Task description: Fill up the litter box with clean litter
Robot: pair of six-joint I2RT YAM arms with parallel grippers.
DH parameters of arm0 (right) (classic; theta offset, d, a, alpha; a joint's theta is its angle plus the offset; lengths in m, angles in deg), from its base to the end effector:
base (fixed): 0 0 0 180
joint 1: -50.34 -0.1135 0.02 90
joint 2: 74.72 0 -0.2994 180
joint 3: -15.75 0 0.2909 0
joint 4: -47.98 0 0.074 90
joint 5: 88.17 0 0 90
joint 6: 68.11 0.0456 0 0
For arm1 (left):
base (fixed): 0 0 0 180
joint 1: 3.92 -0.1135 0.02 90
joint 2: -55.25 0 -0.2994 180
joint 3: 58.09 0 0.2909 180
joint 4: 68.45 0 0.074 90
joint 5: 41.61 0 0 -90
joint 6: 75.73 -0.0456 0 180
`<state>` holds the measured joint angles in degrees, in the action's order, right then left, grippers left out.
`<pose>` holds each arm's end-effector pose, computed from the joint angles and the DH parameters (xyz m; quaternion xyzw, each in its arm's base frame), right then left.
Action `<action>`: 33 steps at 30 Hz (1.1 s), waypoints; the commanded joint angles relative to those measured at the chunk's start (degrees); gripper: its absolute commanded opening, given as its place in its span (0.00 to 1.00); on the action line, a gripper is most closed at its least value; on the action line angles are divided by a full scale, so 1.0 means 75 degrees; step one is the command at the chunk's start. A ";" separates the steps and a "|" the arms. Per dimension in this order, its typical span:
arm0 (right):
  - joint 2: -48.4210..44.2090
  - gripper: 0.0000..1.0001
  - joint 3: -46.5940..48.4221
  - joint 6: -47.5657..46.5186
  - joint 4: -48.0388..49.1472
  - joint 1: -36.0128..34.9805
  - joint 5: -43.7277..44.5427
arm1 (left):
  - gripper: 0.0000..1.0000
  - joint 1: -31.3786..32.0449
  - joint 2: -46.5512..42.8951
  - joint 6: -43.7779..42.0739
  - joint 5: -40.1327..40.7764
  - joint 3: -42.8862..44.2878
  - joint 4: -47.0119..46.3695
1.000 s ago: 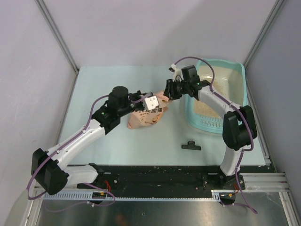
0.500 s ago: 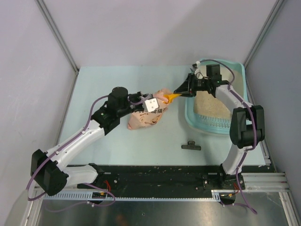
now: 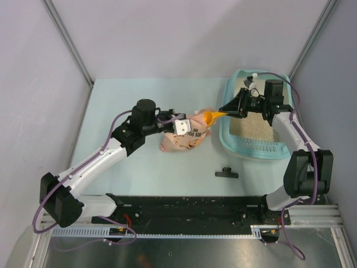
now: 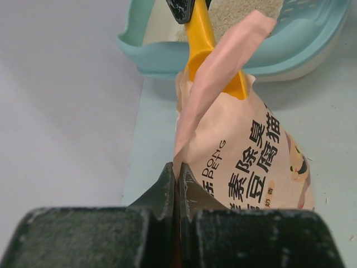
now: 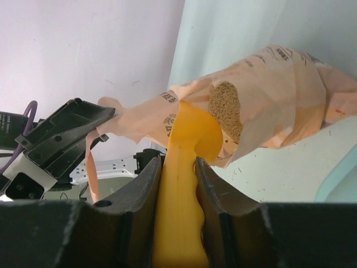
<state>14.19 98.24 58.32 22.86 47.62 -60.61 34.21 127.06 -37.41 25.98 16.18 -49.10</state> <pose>0.3821 0.0586 0.3306 -0.0258 0.7876 0.5661 0.2419 0.2475 -0.2164 0.3767 0.6382 0.4764 -0.0861 0.5986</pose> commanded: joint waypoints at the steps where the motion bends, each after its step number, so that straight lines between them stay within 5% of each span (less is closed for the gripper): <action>1: -0.0591 0.00 -0.0201 0.0019 -0.0066 0.0303 -0.0137 | 0.00 0.0131 -0.1007 -0.0759 -0.0856 0.0369 -0.2105; 13: -0.0440 0.00 -0.0411 -0.0895 -0.0873 0.1066 -0.1189 | 0.00 -0.0056 -0.0997 -0.0773 -0.0609 -0.0370 -0.2234; 21: -0.0346 0.00 -0.1723 0.0730 0.1347 0.1615 -0.2198 | 0.00 -0.0057 -0.0868 -0.0961 -0.0609 -0.0382 -0.2234; 27: -0.0451 0.00 -0.2029 0.2314 0.3599 0.1874 -0.1721 | 0.00 -0.0045 -0.0786 -0.1007 -0.0574 -0.0359 -0.2234; 33: -0.0943 0.00 -0.2041 0.2210 0.3065 0.1921 -0.1343 | 0.00 -0.0045 -0.0716 -0.1171 -0.0434 -0.0359 -0.2234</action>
<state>11.06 82.50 73.42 42.60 60.47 -73.44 34.03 123.67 -42.99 23.12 11.11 -53.65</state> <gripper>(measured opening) 0.316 0.023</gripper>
